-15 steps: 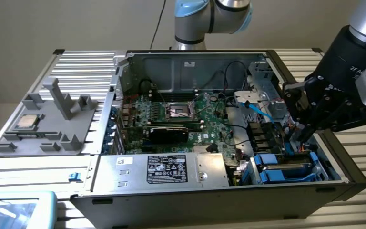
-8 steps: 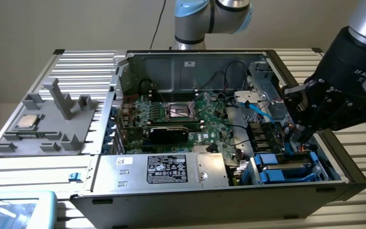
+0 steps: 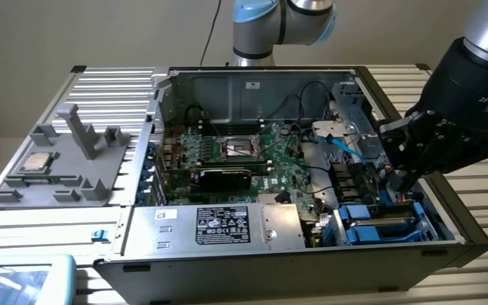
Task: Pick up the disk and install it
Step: 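Insert the second disk wire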
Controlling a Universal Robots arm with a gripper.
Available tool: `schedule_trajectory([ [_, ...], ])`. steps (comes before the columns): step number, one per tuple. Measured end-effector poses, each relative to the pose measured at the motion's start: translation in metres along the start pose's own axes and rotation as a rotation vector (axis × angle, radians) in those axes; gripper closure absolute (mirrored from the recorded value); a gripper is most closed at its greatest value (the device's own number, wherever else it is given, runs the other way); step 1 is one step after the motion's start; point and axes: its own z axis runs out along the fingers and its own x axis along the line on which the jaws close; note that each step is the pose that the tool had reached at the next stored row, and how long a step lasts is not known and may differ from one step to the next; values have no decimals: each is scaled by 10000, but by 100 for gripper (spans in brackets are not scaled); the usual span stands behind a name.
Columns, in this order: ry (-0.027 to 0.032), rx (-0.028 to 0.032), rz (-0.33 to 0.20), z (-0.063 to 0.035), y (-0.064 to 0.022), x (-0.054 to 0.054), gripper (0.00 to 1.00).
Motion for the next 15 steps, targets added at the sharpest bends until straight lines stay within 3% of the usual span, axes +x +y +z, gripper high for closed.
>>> schedule_trajectory([
  [6, -53, -180, -797, 26, 1, -8, 89],
  [10, -53, -195, -992, 44, 4, -25, 89],
  [15, -8, -188, -993, 95, 19, -131, 89],
])
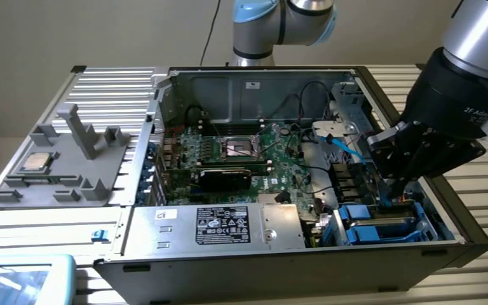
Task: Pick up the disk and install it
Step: 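Insert the second disk wire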
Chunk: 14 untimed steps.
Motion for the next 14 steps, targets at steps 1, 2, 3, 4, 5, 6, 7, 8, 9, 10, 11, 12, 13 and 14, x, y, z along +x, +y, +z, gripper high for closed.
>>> schedule_trajectory([
  [1, 22, -3, -2, 13, 0, 0, 89],
  [2, 31, -3, -9, 30, 0, 3, 89],
  [3, 34, -4, -24, 44, 0, 11, 89],
  [4, 36, -4, -41, 57, 0, 22, 89],
  [5, 36, -4, -58, 69, 0, 35, 89],
  [6, 37, -2, -77, 81, 0, 38, 89],
  [7, 36, 12, -110, 88, 0, 38, 89],
  [8, 38, 53, -170, 89, 1, 38, 89],
  [9, 37, 120, -239, 91, 1, 39, 89],
  [10, 37, 181, -288, 92, 4, 39, 89],
  [11, 37, 203, -315, 92, 12, 41, 89],
  [12, 37, 204, -324, 94, 29, 45, 89],
  [13, 37, 208, -324, 102, 40, 45, 89],
  [14, 37, 209, -325, 110, 41, 45, 89],
])
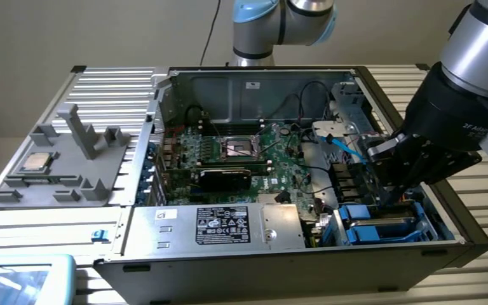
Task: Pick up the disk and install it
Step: 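Insert the second disk wire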
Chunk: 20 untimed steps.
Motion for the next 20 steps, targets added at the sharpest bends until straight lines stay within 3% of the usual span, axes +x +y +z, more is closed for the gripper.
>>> schedule_trajectory([
  [15, 0, -15, -1, 127, 9, 19, 89],
  [18, 2, 16, -1, 80, 9, 18, 89],
  [20, 0, -4, -4, 22, 7, 31, 89],
])
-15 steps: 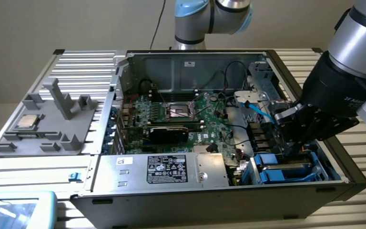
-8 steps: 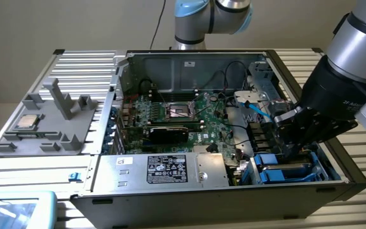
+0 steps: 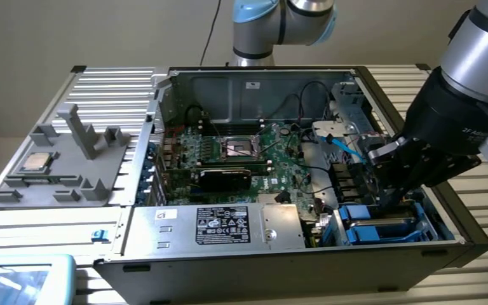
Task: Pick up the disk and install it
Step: 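Insert the second disk wire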
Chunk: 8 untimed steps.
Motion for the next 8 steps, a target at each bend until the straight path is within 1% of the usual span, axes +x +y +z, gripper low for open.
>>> schedule_trajectory([
  [5, -1, -2, 2, -9, 2, 105, 89],
  [8, 0, -1, 4, 12, 3, 108, 89],
])
